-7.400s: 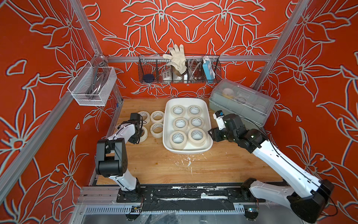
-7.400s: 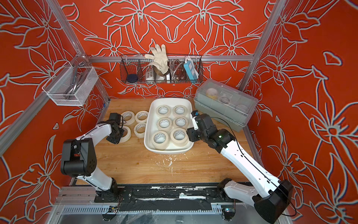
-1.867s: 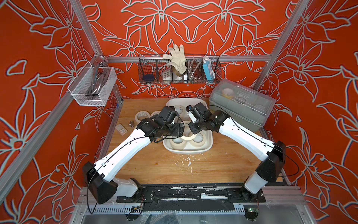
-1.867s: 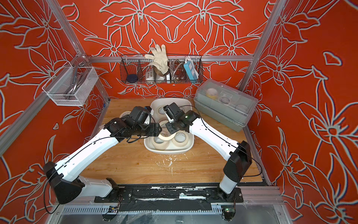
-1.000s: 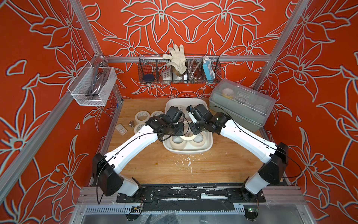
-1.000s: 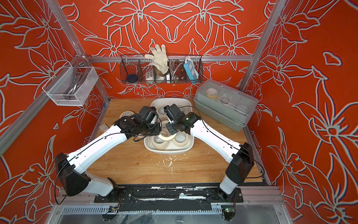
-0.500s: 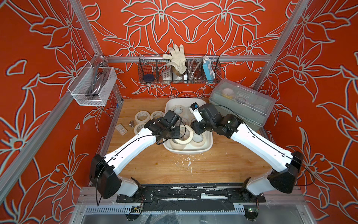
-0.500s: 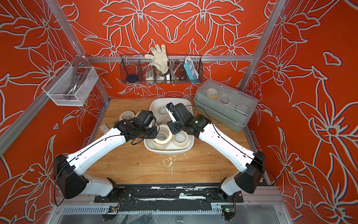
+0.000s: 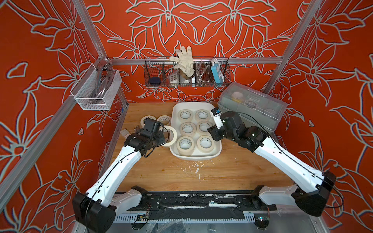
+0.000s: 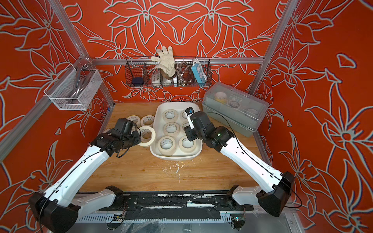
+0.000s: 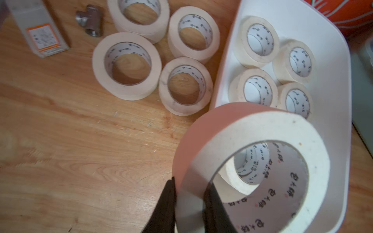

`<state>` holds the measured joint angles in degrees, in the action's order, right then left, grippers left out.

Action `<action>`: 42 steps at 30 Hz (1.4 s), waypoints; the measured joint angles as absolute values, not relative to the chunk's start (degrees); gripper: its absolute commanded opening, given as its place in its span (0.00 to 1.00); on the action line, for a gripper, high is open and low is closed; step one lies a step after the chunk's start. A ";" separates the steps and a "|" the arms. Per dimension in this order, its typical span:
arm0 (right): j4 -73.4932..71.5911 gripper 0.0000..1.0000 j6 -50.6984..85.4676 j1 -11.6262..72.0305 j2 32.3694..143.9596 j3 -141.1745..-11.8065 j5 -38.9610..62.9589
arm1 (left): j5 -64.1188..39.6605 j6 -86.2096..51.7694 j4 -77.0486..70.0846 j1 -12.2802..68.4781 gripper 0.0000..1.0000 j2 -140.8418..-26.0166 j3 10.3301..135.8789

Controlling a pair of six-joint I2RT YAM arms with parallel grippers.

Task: Take out the art tape in the storage box
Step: Pick up the art tape from the storage box, then place the art tape at the center of the board.

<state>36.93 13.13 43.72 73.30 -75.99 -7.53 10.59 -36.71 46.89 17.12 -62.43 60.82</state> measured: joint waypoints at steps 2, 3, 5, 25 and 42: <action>36.71 0.56 13.37 43.24 73.14 -75.42 -7.51 | 11.70 -37.80 47.48 15.51 0.00 -60.88 59.11; 36.45 0.56 13.50 42.98 72.99 -75.02 -7.51 | 12.12 -38.48 47.53 14.59 0.00 -59.94 58.00; 36.21 0.56 13.85 42.61 72.77 -74.39 -7.46 | 12.64 -39.70 47.46 13.06 0.00 -58.15 55.70; 34.44 0.54 14.72 39.20 71.66 -69.34 -4.99 | 15.27 -54.33 42.35 7.44 0.00 -53.25 37.32; 33.78 0.54 16.21 37.50 71.75 -67.75 -2.31 | 6.61 -53.76 31.70 7.92 0.00 -69.41 35.86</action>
<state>33.78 16.21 37.50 71.75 -67.75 -2.31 6.61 -53.76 31.70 7.92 -69.41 35.86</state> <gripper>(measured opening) 0.541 0.207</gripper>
